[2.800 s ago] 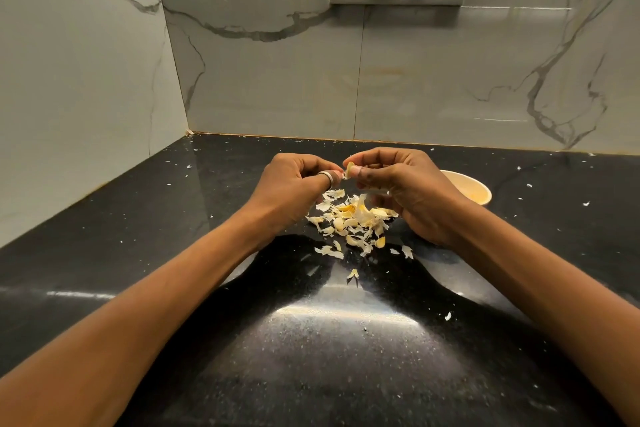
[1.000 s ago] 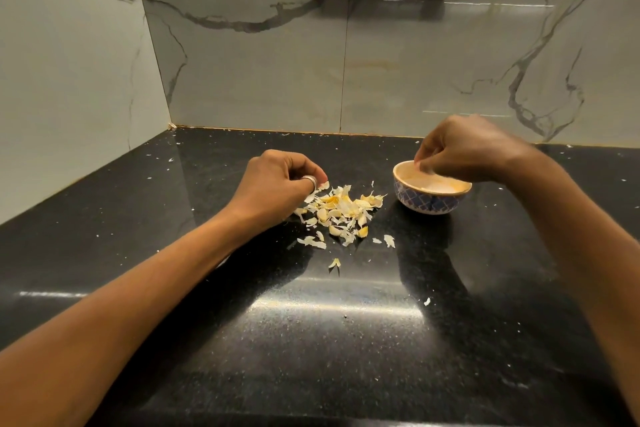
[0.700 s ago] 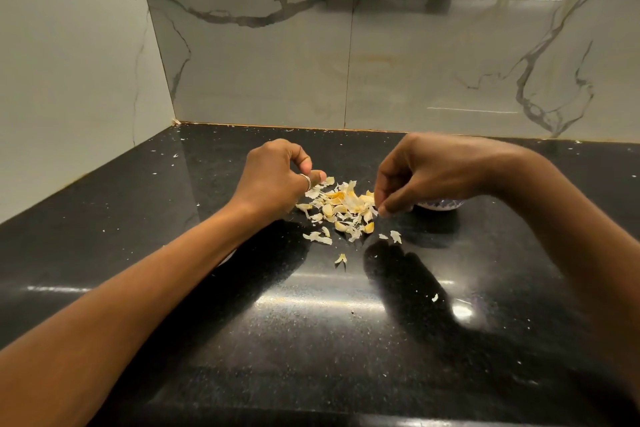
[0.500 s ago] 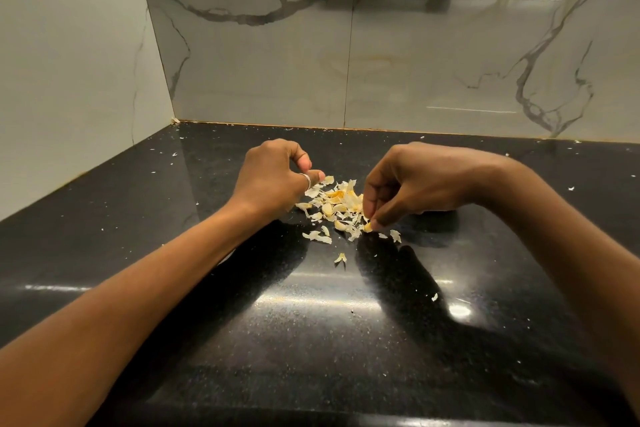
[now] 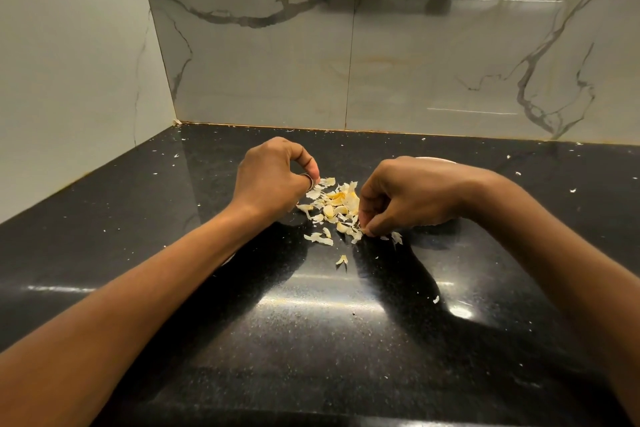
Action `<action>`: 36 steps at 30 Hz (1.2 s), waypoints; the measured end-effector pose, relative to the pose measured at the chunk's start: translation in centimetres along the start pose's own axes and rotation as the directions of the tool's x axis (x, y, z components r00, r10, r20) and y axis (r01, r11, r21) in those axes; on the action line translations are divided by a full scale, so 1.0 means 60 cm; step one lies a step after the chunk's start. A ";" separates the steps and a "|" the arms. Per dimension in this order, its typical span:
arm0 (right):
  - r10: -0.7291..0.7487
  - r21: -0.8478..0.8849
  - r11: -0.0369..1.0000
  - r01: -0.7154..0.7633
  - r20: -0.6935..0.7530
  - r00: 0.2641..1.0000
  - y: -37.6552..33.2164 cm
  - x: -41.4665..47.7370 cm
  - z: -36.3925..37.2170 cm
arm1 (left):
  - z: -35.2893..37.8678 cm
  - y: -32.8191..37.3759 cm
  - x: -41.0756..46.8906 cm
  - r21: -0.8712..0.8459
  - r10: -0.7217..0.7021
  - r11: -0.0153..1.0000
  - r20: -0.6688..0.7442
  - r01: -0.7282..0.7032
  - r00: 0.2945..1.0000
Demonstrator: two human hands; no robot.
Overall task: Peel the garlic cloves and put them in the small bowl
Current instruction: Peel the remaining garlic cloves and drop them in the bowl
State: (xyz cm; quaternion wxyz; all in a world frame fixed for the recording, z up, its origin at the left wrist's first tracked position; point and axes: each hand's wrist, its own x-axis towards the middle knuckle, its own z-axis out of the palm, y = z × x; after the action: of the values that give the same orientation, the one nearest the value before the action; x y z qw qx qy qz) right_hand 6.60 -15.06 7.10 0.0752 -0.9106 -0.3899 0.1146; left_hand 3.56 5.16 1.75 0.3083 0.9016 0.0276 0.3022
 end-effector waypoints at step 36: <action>0.056 0.486 0.871 0.073 -0.247 0.967 0.023 0.028 0.016 | 0.012 0.008 -0.008 -0.377 0.074 0.924 0.327 0.058 0.942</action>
State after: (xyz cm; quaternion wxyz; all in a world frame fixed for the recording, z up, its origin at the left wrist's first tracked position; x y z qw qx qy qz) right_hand 8.43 -14.77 5.59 0.3536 -0.8669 -0.3391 0.0924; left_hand 3.50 4.29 1.35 0.4766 0.8625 -0.0883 0.1455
